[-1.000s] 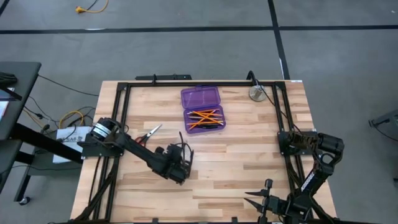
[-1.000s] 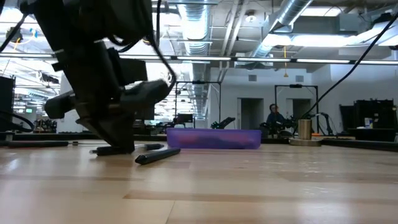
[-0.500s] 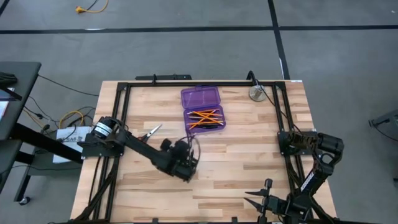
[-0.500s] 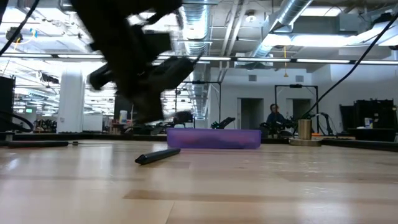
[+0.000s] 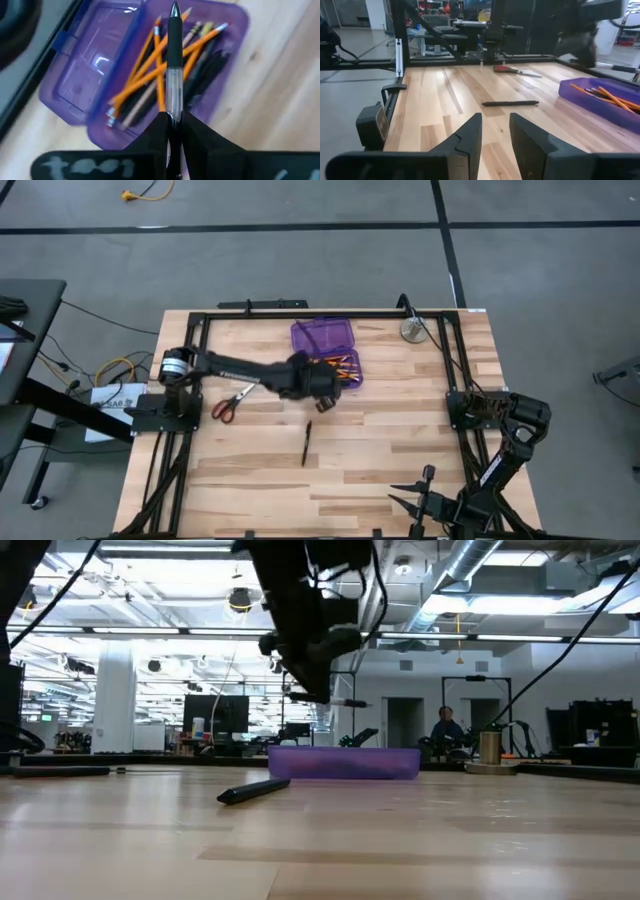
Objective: Pick & place school supplies into a supply box
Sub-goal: Put the black pen into the the purple supply box
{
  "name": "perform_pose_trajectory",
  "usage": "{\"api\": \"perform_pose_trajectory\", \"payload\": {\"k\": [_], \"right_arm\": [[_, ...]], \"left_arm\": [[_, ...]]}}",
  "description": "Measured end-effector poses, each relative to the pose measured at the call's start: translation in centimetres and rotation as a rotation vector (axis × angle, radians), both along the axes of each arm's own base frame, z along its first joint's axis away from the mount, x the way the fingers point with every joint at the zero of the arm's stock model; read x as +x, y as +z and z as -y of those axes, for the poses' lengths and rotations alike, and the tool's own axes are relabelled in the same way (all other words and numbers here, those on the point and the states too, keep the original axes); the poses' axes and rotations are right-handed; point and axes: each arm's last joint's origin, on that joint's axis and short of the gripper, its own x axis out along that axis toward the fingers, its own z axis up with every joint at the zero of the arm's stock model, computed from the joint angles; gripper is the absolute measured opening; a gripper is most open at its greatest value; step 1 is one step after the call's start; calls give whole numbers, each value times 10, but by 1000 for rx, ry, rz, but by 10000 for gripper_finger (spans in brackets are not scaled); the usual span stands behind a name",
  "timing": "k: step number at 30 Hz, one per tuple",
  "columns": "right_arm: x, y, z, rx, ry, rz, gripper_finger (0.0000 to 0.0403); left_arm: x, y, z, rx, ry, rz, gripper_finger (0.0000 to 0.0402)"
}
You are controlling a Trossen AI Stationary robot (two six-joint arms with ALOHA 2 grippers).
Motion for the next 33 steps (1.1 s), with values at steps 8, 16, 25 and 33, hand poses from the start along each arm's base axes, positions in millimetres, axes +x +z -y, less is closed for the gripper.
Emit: {"api": "perform_pose_trajectory", "payload": {"k": [8,16,25,33], "right_arm": [[0,-1,0,-3,12,-28,95],[0,-1,0,1,17,-39,95],[0,-2,0,0,17,-39,95],[4,-11,1,-15,4,-48,95]], "left_arm": [[-1,-1,-39,-32,-84,-84,34],[-2,-1,-42,-13,-118,-108,78],[-1,0,-37,-35,-52,-60,124],[1,0,4,-76,-19,17,130]]}}
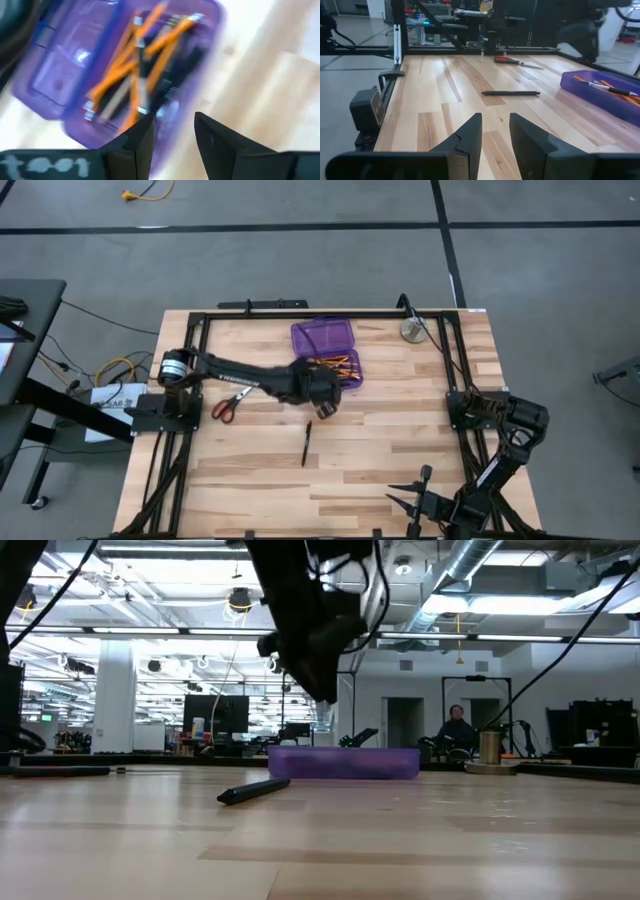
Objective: Pick & place school supplies into a supply box
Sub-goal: Put the black pen into the the purple supply box
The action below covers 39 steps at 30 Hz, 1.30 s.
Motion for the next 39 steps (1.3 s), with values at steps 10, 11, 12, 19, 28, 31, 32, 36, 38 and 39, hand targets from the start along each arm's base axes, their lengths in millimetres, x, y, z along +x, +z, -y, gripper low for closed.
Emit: {"api": "perform_pose_trajectory", "payload": {"k": [10,11,12,19,28,31,32,36,38,39], "right_arm": [[0,0,0,3,-1,2,95],[0,0,0,3,-1,2,95],[0,0,0,3,-2,2,95],[0,0,0,10,-1,5,95],[1,1,-1,23,-1,10,95],[1,1,-1,25,-2,10,95],[1,1,-1,27,-2,11,95],[1,1,-2,30,-2,12,95],[1,1,-2,31,-2,12,95],[1,1,-2,30,-2,12,95]], "left_arm": [[-12,0,92,-93,37,133,131],[-15,0,102,-100,46,147,131],[-18,0,111,-107,53,162,131],[-42,0,163,-138,146,269,131],[-61,1,200,-178,141,336,131],[-62,1,202,-195,131,323,131],[-62,1,202,-198,130,320,131],[-62,1,202,-207,132,314,131],[-62,1,202,-213,140,318,131],[-62,1,202,-215,142,319,131]]}}
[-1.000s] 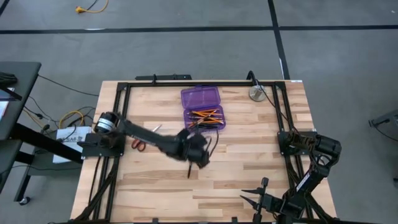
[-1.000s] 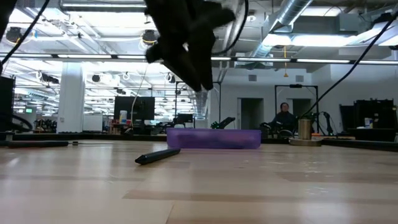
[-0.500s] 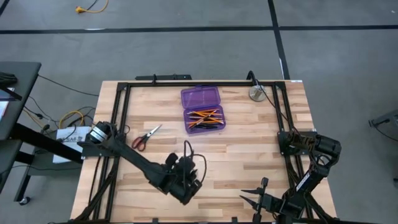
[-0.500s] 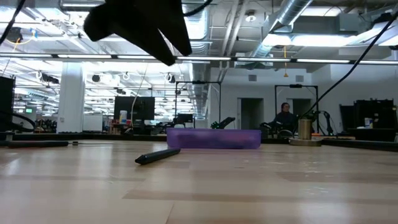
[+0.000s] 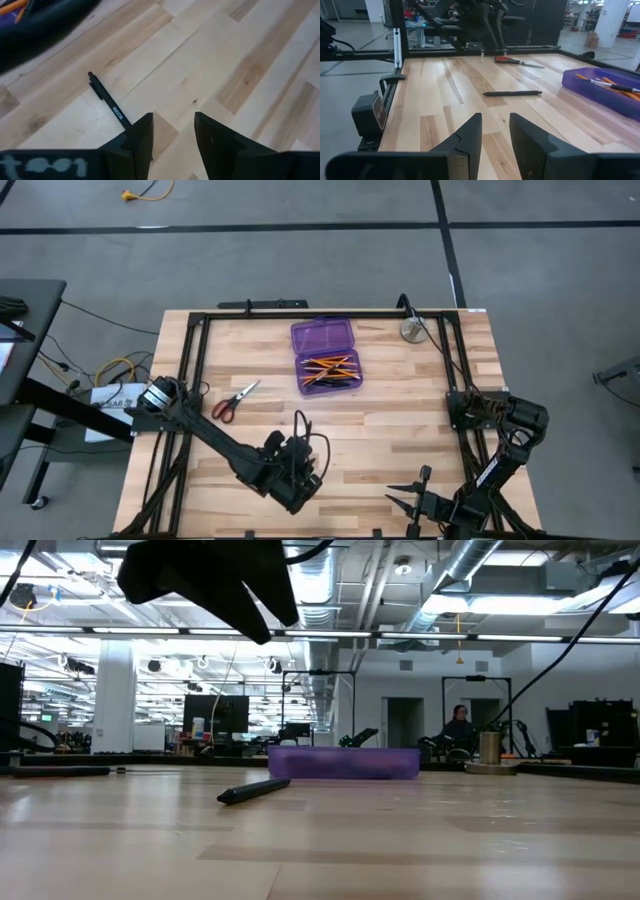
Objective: Pick & place school supplies into a supply box
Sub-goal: Put the black pen into the the purple supply box
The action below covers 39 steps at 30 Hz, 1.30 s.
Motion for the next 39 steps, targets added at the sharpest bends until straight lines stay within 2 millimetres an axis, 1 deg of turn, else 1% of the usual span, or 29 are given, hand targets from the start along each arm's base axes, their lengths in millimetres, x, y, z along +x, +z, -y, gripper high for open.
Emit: {"api": "perform_pose_trajectory", "payload": {"k": [6,9,16,19,27,30,33,36,39], "right_arm": [[0,0,0,0,0,0,95],[0,0,0,0,0,0,95],[5,0,2,8,-8,-12,95],[8,-1,3,17,-9,-37,95],[14,-2,6,25,-16,-63,95],[16,-2,7,27,-20,-67,95],[16,-2,7,27,-20,-67,95],[16,-2,7,25,-19,-68,95],[16,-2,7,25,-20,-68,95]], "left_arm": [[-1,0,3,-41,45,27,131],[0,-6,9,-61,64,49,131],[17,-44,25,-119,45,35,131],[19,-53,27,-129,38,20,131],[18,-55,30,-141,47,28,131],[16,-56,27,-121,53,2,131],[15,-58,20,-83,83,-38,131],[14,-59,7,-36,134,-82,131],[19,-63,-6,-21,175,-108,131]]}}
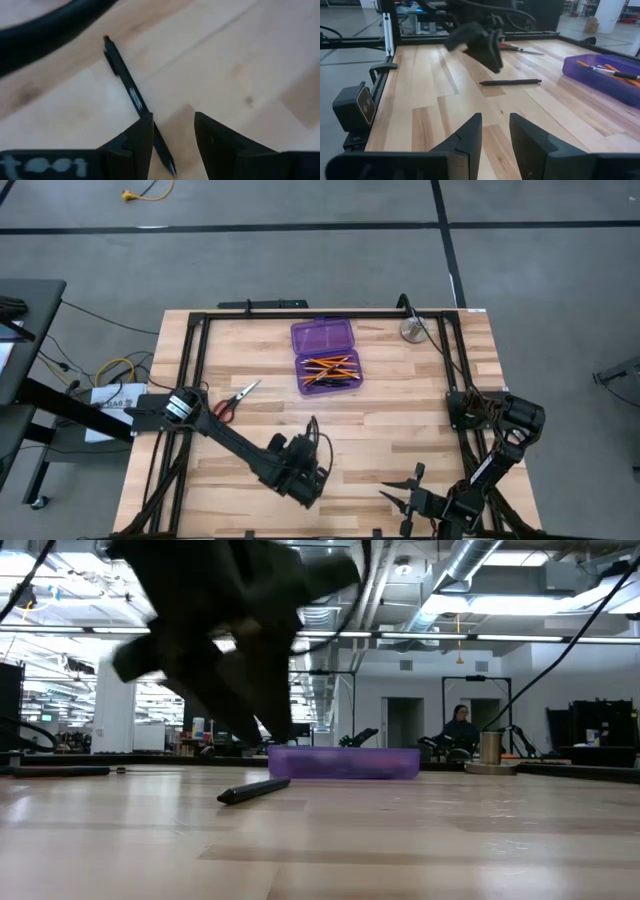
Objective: Pick & place school supplies into a supply box
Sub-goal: Put the black pen into the the purple supply box
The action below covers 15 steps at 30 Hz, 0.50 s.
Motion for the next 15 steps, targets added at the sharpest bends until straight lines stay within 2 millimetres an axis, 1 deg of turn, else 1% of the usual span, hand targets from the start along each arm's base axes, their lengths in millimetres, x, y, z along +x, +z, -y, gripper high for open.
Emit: {"api": "perform_pose_trajectory", "payload": {"k": [6,8,13,15], "right_arm": [[0,0,0,2,0,0,95],[0,0,0,3,1,0,95],[0,0,0,2,1,-1,95],[0,0,0,2,1,-1,95]], "left_arm": [[11,-12,-18,8,28,-49,131],[8,-13,-23,26,39,-94,131],[4,-13,-29,57,99,-125,131],[5,-14,-32,31,105,-138,131]]}}
